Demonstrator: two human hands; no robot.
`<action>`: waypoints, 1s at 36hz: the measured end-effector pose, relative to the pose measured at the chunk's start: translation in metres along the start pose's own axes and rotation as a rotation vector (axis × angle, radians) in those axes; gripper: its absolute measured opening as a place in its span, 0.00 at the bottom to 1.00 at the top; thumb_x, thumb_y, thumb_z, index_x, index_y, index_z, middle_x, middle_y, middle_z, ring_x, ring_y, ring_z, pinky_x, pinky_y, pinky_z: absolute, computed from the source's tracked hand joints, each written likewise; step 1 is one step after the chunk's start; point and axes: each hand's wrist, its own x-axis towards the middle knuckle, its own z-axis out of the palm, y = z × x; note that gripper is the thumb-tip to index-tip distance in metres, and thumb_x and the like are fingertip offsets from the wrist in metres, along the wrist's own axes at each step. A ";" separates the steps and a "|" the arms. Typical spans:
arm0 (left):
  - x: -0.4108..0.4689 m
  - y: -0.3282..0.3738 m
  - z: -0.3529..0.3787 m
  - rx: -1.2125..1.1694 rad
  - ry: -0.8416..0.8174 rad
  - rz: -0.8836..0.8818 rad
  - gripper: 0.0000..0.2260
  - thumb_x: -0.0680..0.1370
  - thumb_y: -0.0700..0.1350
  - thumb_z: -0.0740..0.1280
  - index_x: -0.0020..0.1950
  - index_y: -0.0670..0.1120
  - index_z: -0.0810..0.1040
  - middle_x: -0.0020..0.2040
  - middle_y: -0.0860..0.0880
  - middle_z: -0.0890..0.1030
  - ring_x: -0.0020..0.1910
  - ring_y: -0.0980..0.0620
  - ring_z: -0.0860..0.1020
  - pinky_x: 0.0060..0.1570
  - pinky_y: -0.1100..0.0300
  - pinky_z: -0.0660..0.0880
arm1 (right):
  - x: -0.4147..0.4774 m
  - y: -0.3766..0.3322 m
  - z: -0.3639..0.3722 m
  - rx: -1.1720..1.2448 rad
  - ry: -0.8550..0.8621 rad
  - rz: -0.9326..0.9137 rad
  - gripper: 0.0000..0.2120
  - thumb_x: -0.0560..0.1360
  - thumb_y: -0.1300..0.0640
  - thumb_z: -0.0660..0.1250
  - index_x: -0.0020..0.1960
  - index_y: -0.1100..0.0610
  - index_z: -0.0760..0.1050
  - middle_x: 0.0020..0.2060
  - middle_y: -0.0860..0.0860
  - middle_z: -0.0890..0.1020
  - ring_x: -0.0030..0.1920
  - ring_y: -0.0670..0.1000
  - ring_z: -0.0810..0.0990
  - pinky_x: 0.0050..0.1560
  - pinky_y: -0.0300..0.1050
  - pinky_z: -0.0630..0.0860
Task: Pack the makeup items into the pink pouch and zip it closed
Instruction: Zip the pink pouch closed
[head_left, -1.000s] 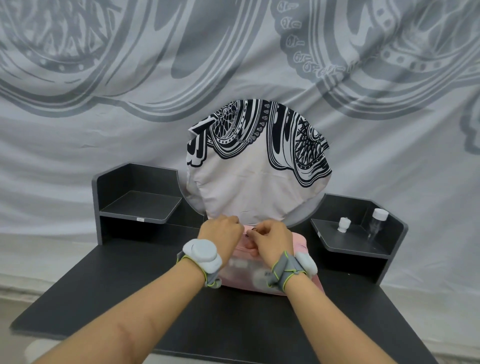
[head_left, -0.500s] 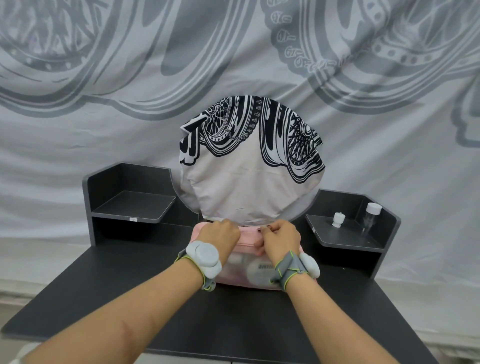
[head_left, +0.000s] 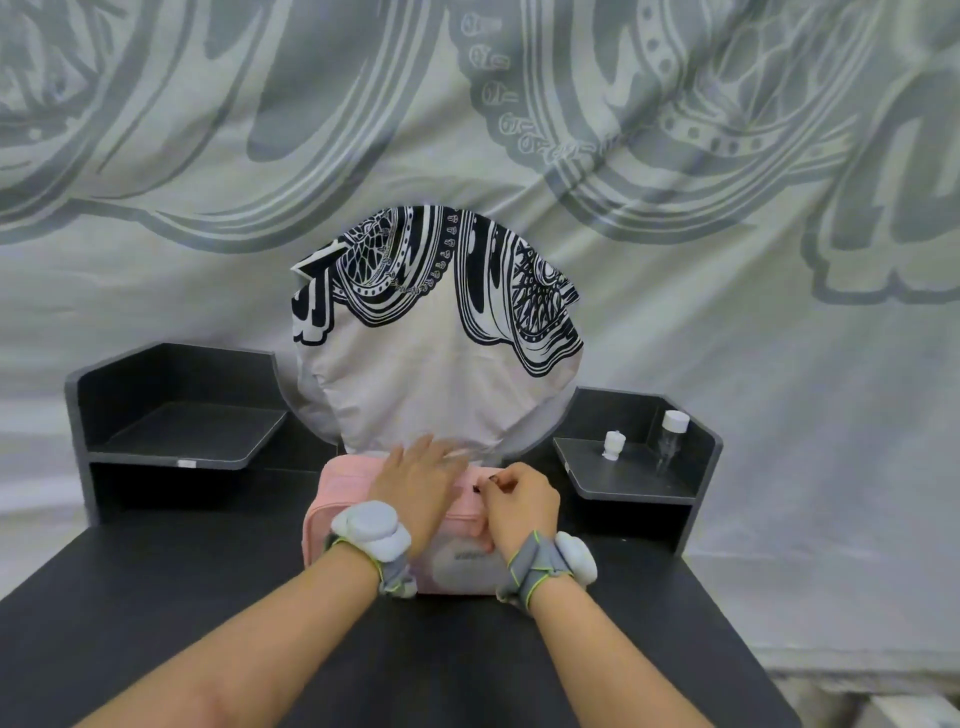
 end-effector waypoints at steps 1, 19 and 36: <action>0.004 0.004 0.002 -0.016 -0.074 0.011 0.18 0.77 0.49 0.65 0.67 0.51 0.74 0.69 0.50 0.74 0.69 0.47 0.71 0.64 0.50 0.66 | 0.000 0.003 0.000 0.000 0.005 0.004 0.08 0.71 0.58 0.68 0.34 0.54 0.75 0.43 0.56 0.84 0.49 0.56 0.80 0.46 0.40 0.72; -0.005 0.019 0.007 0.234 -0.164 0.083 0.13 0.80 0.37 0.54 0.63 0.39 0.69 0.60 0.42 0.79 0.59 0.40 0.78 0.53 0.50 0.74 | -0.001 0.009 0.009 0.176 -0.025 0.088 0.08 0.73 0.56 0.67 0.36 0.57 0.73 0.28 0.56 0.81 0.25 0.57 0.81 0.33 0.54 0.81; 0.007 -0.004 0.012 0.420 0.241 0.218 0.15 0.60 0.33 0.52 0.23 0.41 0.77 0.20 0.44 0.75 0.21 0.48 0.74 0.23 0.64 0.72 | 0.038 0.018 -0.042 0.378 -0.236 0.318 0.11 0.78 0.68 0.59 0.36 0.64 0.70 0.25 0.55 0.80 0.19 0.51 0.79 0.19 0.43 0.77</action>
